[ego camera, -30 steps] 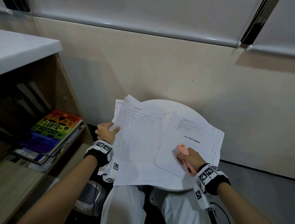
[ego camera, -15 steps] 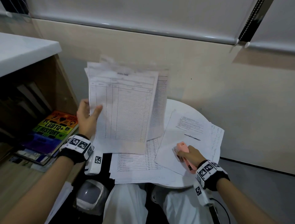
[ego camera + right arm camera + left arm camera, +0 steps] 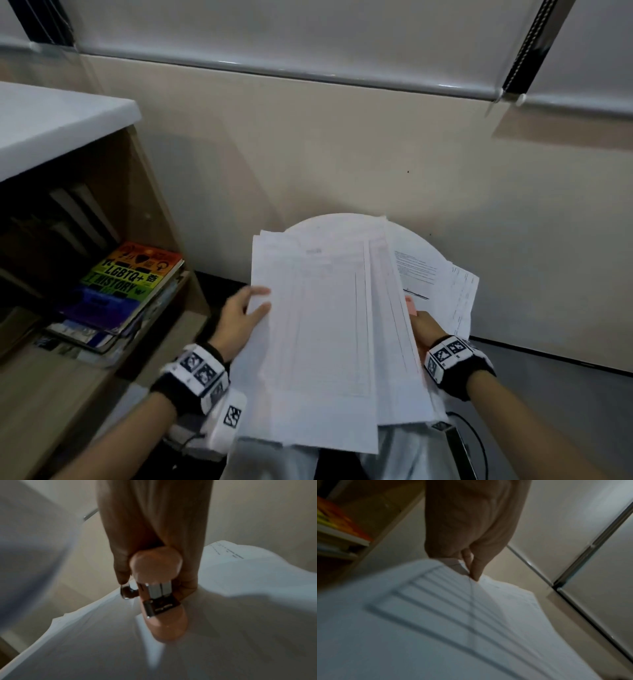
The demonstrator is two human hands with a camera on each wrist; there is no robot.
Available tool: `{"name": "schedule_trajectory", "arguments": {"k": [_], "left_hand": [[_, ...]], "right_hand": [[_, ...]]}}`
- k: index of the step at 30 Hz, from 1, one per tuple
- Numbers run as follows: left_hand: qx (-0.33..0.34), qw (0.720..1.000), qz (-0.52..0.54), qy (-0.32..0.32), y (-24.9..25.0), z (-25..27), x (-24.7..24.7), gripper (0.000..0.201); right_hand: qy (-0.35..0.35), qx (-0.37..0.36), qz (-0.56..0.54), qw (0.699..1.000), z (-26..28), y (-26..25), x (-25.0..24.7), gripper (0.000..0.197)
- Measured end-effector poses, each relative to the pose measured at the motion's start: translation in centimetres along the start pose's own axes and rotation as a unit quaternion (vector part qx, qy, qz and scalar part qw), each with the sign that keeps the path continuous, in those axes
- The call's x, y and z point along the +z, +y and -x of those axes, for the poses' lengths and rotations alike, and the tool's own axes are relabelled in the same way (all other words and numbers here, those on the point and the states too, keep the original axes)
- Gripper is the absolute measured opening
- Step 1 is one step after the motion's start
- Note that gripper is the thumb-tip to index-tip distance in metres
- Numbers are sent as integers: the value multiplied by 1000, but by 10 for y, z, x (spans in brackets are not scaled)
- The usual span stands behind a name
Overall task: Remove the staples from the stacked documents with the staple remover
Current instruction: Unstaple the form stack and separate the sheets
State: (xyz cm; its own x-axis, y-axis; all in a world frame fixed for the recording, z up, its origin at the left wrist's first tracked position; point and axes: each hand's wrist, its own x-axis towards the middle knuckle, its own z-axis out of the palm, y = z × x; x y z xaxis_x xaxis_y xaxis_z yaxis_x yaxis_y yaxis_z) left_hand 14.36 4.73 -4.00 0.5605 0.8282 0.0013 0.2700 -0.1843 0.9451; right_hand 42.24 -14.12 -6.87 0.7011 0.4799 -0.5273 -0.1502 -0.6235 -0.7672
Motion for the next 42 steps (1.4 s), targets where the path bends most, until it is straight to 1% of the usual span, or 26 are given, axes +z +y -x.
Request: {"name": "schedule_trajectory", "arguments": {"k": [1, 2, 3, 4, 5, 6, 8, 9, 10, 11, 12, 13, 14, 16, 17, 18, 20, 22, 23, 25, 27, 29, 32, 35, 39, 42], "left_hand": [[-49, 999, -9, -22, -9, 11, 9, 19], [-98, 994, -4, -52, -16, 22, 17, 24], [-139, 986, -2, -89, -19, 30, 23, 33], [-162, 979, -6, -119, -20, 38, 27, 43], [-177, 974, -20, -143, -17, 43, 29, 51], [-182, 970, -28, -161, -14, 46, 28, 57], [-193, 959, -35, -204, -8, 48, 23, 62], [-193, 953, -54, -228, -6, 48, 20, 63], [-184, 947, -102, -244, -5, 45, 16, 63], [-167, 936, -182, -251, -4, 42, 14, 63], [-140, 921, -271, -242, -2, 39, 12, 60], [-103, 908, -345, -213, 0, 34, 12, 56], [-60, 904, -383, -179, 0, 27, 13, 52], [21, 916, -378, -136, 0, 10, 20, 45], [50, 918, -370, -135, -1, 1, 25, 45], [66, 915, -372, -144, -3, -9, 30, 47], [57, 901, -395, -173, -13, -23, 41, 58], [40, 883, -424, -200, -22, -31, 48, 73], [35, 878, -431, -205, -26, -33, 51, 78], [35, 880, -430, -201, -31, -36, 53, 84], [44, 883, -424, -196, -33, -36, 53, 85], [48, 884, -420, -199, -36, -35, 53, 87], [53, 887, -411, -204, -42, -35, 53, 89], [66, 880, -422, -207, -43, -34, 54, 87], [78, 888, -405, -204, -46, -34, 53, 86], [88, 890, -400, -201, -48, -36, 52, 85]], "right_hand": [[5, 12, -32, 999, 1, -1, 0, 62], [16, 22, -55, 998, 0, -1, -2, 55], [33, 29, -76, 996, 1, -3, -2, 46], [55, 21, -90, 994, 2, -6, -3, 36], [94, 0, -104, 990, 4, -9, -3, 30], [145, -32, -113, 982, 3, -12, -2, 29], [243, -110, -105, 958, 0, -18, 2, 38], [263, -150, -87, 949, 1, -22, 5, 40], [257, -180, -64, 947, 5, -27, 9, 38], [233, -205, -47, 950, 9, -32, 15, 34], [196, -218, -26, 956, 11, -36, 21, 30], [151, -226, -2, 962, 15, -41, 28, 28], [100, -223, 23, 969, 19, -46, 36, 27], [9, -190, 58, 980, 20, -51, 54, 28], [-26, -168, 72, 983, 20, -54, 64, 34], [-58, -151, 94, 982, 20, -58, 73, 40], [-101, -149, 169, 969, 20, -63, 92, 46], [-104, -160, 234, 953, 17, -65, 111, 44], [-103, -166, 244, 950, 15, -64, 120, 45], [-84, -174, 279, 941, 12, -62, 135, 48], [-52, -178, 334, 924, 11, -61, 144, 52], [-27, -181, 354, 917, 8, -62, 152, 53], [-9, -194, 382, 904, 4, -63, 162, 53], [13, -189, 372, 909, 3, -63, 172, 50], [36, -176, 367, 913, 1, -65, 182, 59], [32, -159, 351, 922, -1, -69, 185, 61]]}}
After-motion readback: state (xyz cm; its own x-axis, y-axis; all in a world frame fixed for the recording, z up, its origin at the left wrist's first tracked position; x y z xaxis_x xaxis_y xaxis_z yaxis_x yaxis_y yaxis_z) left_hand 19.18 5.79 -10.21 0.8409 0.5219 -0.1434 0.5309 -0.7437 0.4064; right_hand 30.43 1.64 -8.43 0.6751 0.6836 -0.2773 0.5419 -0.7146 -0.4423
